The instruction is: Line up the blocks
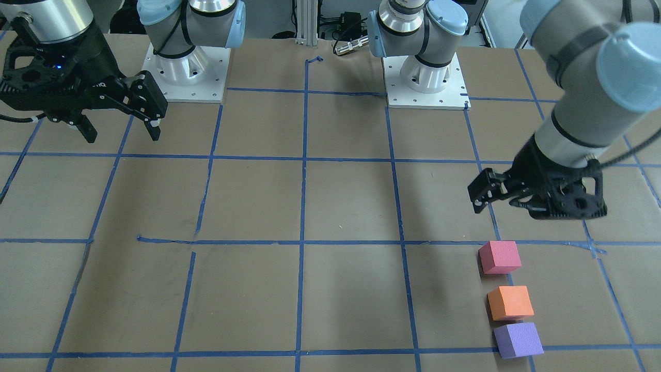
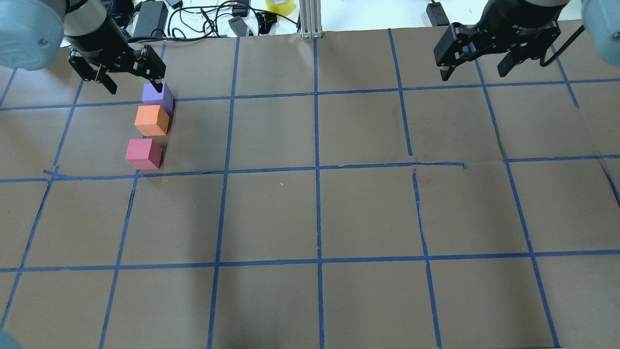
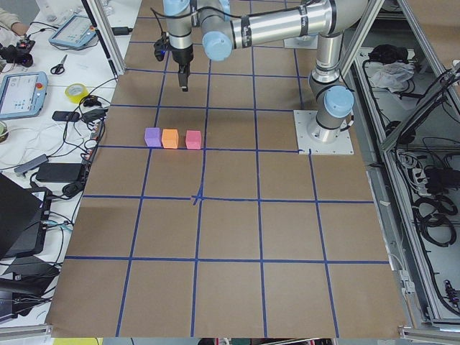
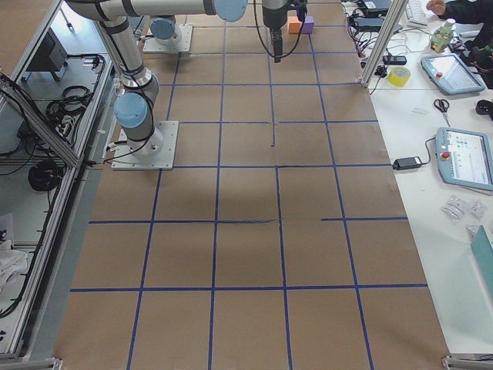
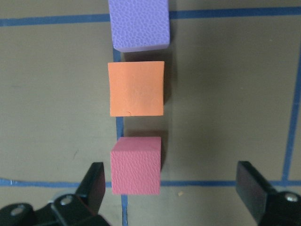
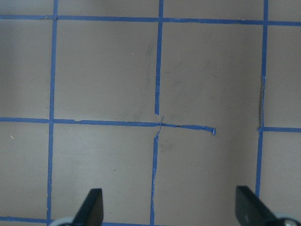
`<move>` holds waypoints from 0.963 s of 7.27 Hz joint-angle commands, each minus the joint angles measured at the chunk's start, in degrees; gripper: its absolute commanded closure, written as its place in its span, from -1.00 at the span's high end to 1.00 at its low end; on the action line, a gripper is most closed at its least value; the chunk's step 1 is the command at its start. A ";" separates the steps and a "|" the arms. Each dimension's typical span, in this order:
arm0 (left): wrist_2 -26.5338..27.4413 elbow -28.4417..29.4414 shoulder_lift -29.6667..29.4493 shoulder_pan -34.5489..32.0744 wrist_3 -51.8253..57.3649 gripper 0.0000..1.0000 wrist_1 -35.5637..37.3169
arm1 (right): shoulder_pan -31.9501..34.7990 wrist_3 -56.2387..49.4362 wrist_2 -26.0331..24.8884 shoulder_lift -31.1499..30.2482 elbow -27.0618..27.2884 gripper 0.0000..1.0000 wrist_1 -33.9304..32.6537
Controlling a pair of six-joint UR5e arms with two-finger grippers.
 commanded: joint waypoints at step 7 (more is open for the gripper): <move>0.94 -0.34 12.98 -14.17 -15.51 1.00 -8.40 | -0.02 -0.03 -1.80 -0.07 -0.08 1.00 0.08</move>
